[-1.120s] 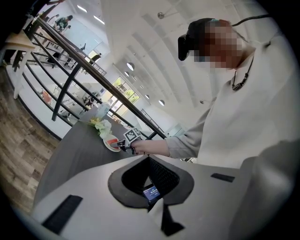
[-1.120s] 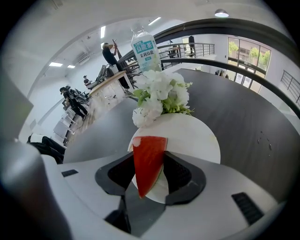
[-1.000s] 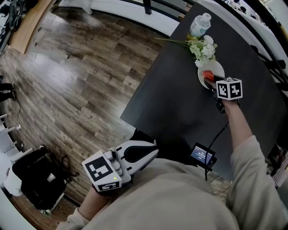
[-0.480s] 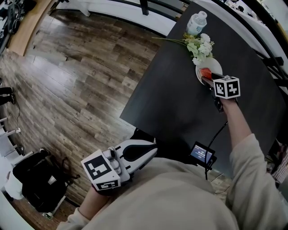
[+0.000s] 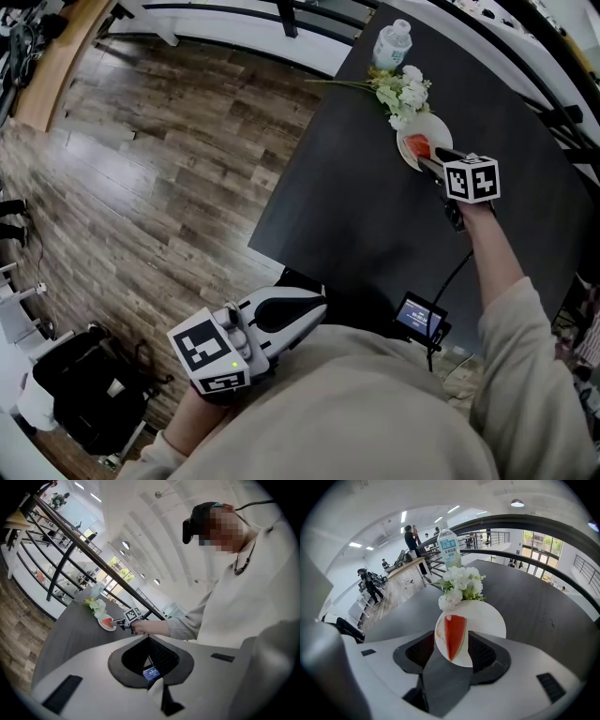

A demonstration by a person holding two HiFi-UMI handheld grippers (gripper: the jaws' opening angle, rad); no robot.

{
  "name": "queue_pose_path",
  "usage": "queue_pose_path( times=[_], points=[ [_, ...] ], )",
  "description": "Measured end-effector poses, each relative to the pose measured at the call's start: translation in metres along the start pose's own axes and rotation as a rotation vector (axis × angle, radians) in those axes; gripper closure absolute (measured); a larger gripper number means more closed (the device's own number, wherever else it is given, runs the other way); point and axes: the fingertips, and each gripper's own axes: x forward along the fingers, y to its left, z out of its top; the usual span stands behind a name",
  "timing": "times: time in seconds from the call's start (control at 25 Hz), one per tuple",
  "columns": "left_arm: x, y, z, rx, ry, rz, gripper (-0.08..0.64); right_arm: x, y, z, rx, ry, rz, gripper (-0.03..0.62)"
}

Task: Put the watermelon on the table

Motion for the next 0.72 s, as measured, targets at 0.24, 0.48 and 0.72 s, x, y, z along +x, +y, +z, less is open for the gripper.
queue_pose_path(
  times=[0.24, 0.48, 0.72],
  points=[
    [0.004, -0.010, 0.002, 0.035, 0.031, -0.037, 0.557, -0.034, -0.012, -0.003, 0.015, -0.041, -0.050, 0.370],
    [0.012, -0.022, 0.007, 0.085, 0.078, -0.091, 0.557, -0.080, -0.024, -0.013, 0.073, -0.108, -0.101, 0.371],
    [0.030, -0.029, 0.016, 0.139, 0.120, -0.151, 0.557, -0.119, -0.043, -0.035, 0.134, -0.161, -0.143, 0.371]
  ],
)
